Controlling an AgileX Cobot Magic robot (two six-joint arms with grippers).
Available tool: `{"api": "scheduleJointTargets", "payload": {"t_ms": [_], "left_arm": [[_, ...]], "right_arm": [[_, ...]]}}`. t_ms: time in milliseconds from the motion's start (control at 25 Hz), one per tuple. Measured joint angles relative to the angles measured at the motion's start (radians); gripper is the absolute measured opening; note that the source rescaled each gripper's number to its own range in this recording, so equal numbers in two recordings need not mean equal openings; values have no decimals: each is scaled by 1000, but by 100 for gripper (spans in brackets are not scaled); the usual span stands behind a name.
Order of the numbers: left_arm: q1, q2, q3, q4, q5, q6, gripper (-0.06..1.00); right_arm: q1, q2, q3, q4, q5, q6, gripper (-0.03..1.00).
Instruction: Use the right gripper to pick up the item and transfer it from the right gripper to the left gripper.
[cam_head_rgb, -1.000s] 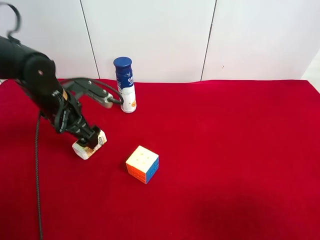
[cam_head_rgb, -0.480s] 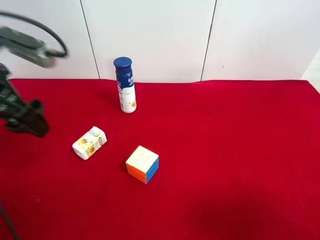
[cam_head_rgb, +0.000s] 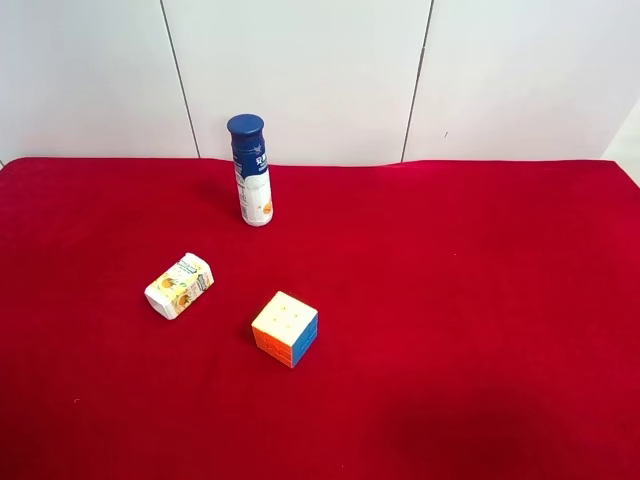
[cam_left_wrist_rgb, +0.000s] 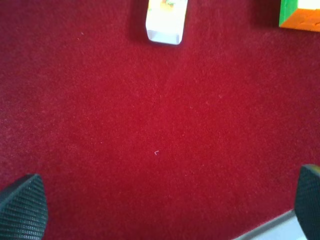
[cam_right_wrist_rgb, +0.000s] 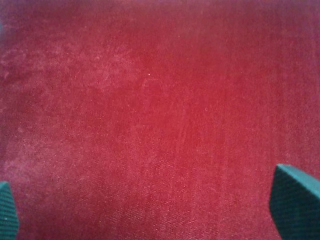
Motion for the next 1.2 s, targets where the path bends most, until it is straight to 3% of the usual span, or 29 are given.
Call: {"api": "scheduleJointTargets", "payload": {"t_ms": [320, 600, 800, 1200], "left_arm": [[0, -351, 136, -21, 7, -3, 100], [0, -528, 150, -29, 3, -12, 100], [0, -552, 184, -30, -51, -13, 100], [2, -552, 185, -30, -56, -16, 100]], "right_arm": [[0, 0, 0, 0, 0, 0, 100], [0, 0, 0, 0, 0, 0, 100], [0, 0, 0, 0, 0, 0, 100], [0, 0, 0, 0, 0, 0, 100]]}}
